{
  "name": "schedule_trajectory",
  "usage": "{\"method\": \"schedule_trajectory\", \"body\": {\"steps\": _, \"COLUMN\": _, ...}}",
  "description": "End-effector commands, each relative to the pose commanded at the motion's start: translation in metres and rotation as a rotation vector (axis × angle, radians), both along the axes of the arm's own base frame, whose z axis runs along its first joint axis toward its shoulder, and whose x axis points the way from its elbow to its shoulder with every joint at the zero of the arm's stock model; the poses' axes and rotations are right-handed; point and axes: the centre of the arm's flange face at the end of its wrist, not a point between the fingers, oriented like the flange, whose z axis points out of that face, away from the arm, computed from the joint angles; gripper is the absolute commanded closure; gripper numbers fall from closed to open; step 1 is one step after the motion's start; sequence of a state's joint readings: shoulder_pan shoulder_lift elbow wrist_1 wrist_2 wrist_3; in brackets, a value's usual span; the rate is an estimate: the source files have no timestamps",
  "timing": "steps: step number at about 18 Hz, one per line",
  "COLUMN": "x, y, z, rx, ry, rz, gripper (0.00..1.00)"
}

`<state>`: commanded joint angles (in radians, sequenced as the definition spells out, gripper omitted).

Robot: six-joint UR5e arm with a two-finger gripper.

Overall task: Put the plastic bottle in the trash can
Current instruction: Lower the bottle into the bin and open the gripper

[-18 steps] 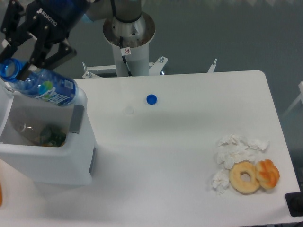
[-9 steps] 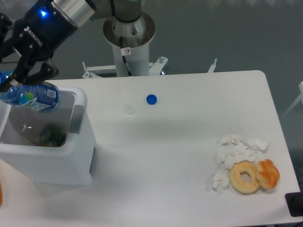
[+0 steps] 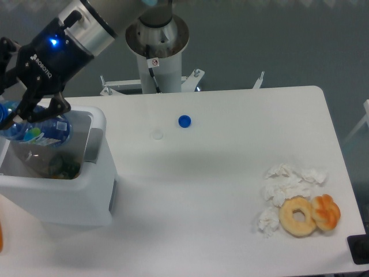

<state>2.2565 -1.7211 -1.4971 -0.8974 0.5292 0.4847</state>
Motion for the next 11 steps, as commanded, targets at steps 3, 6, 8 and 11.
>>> {"method": "schedule_trajectory", "body": {"steps": 3, "x": 0.001, "y": 0.000, "z": -0.008, "rx": -0.005, "ry": -0.018, "rz": -0.008, "gripper": 0.95}}
{"method": "schedule_trajectory", "body": {"steps": 6, "x": -0.001, "y": -0.001, "z": -0.014, "rx": -0.015, "ry": -0.028, "rz": -0.004, "gripper": 0.94}}
{"method": "schedule_trajectory", "body": {"steps": 8, "x": -0.001, "y": -0.002, "z": -0.016, "rx": -0.016, "ry": -0.029, "rz": -0.005, "gripper": 0.93}}
{"method": "schedule_trajectory", "body": {"steps": 11, "x": -0.001, "y": -0.001, "z": -0.017, "rx": -0.017, "ry": -0.028, "rz": -0.007, "gripper": 0.92}}
